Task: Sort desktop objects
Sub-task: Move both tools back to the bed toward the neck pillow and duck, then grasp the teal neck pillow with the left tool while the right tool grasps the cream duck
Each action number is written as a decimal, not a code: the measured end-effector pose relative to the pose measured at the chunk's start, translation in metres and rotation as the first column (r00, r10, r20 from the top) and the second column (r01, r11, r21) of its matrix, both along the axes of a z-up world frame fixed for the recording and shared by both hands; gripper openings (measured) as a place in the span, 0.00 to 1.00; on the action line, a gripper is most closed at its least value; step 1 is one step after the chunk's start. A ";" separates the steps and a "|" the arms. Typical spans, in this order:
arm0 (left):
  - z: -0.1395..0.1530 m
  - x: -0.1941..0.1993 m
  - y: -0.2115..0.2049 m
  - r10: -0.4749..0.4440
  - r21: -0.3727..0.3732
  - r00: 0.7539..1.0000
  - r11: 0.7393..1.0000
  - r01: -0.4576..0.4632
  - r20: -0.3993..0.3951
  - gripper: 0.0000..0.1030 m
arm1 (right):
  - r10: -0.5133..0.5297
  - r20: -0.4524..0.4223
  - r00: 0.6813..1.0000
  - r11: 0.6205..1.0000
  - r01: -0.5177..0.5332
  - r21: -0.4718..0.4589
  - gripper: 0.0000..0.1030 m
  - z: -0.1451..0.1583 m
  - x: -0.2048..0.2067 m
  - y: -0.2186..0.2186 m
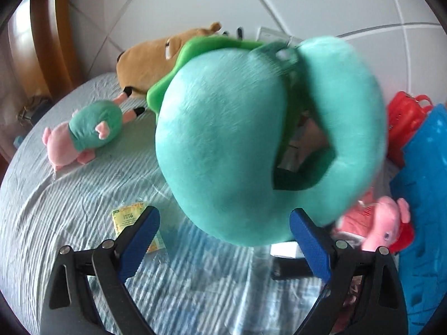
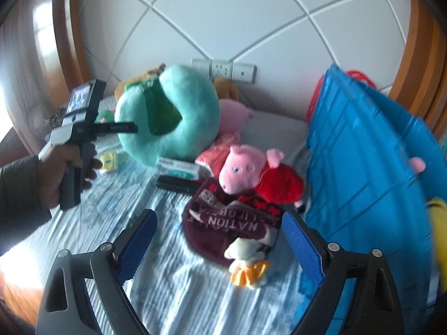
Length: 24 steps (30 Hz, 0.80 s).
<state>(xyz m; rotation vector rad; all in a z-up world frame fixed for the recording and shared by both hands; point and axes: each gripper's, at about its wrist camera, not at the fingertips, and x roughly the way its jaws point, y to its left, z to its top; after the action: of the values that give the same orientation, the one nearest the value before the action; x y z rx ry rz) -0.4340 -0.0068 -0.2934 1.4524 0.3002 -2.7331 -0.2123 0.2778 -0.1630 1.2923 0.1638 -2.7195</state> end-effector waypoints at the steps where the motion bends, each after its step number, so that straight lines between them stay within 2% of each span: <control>1: -0.008 -0.005 -0.002 0.005 0.006 1.000 1.000 -0.005 0.005 0.92 | -0.005 0.017 1.000 1.000 0.005 0.001 0.90 -0.014 -0.001 0.000; 3: -0.026 -0.016 -0.006 0.014 0.022 1.000 1.000 -0.014 0.017 0.92 | -0.016 0.055 0.998 1.000 0.016 0.005 0.90 -0.042 -0.002 0.001; 5: -0.035 -0.023 -0.007 0.014 0.034 1.000 0.999 -0.014 0.003 1.00 | -0.033 0.096 0.995 0.999 0.031 0.021 0.90 -0.070 -0.005 0.004; 9: -0.045 -0.031 0.000 -0.014 0.055 1.000 0.998 0.016 -0.022 1.00 | -0.092 0.178 0.980 0.994 0.080 0.069 0.90 -0.129 -0.020 0.017; 13: -0.050 -0.035 0.007 -0.022 0.063 0.999 0.998 0.025 -0.042 1.00 | -0.152 0.241 0.959 0.986 0.131 0.101 0.90 -0.175 -0.037 0.035; 15: -0.049 -0.036 0.007 -0.025 0.074 0.998 0.997 0.029 -0.054 0.97 | -0.170 0.268 0.948 0.984 0.148 0.098 0.89 -0.190 -0.044 0.042; 16: -0.048 -0.034 0.007 -0.029 0.080 0.998 0.996 0.034 -0.062 0.90 | -0.179 0.282 0.943 0.983 0.157 0.097 0.88 -0.197 -0.047 0.046; 17: -0.046 -0.033 0.007 -0.035 0.084 0.997 0.996 0.040 -0.068 0.82 | -0.187 0.294 0.937 0.982 0.169 0.085 0.79 -0.201 -0.049 0.050; 18: -0.044 -0.031 0.007 -0.040 0.086 0.996 0.995 0.046 -0.074 0.79 | -0.195 0.306 0.932 0.981 0.182 0.069 0.67 -0.203 -0.050 0.054; 19: -0.041 -0.028 0.007 -0.044 0.092 0.996 0.994 0.051 -0.076 0.74 | -0.200 0.314 0.928 0.980 0.192 0.059 0.61 -0.204 -0.051 0.057; 20: -0.039 -0.026 0.007 -0.048 0.098 0.996 0.994 0.056 -0.078 0.70 | -0.199 0.320 0.926 0.980 0.193 0.052 0.49 -0.203 -0.051 0.058; 21: -0.036 -0.024 0.007 -0.054 0.101 0.996 0.993 0.061 -0.077 0.68 | -0.196 0.326 0.925 0.980 0.192 0.045 0.42 -0.202 -0.050 0.058; 24: -0.029 -0.015 0.008 -0.067 0.099 0.994 0.992 0.075 -0.081 0.63 | -0.180 0.329 0.927 0.983 0.182 0.026 0.35 -0.195 -0.049 0.058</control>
<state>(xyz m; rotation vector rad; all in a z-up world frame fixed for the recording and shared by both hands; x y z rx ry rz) -0.4492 0.0009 -0.3222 1.4078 0.4047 -2.8758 -0.2608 0.3353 -0.3576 1.8206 0.0024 -2.5873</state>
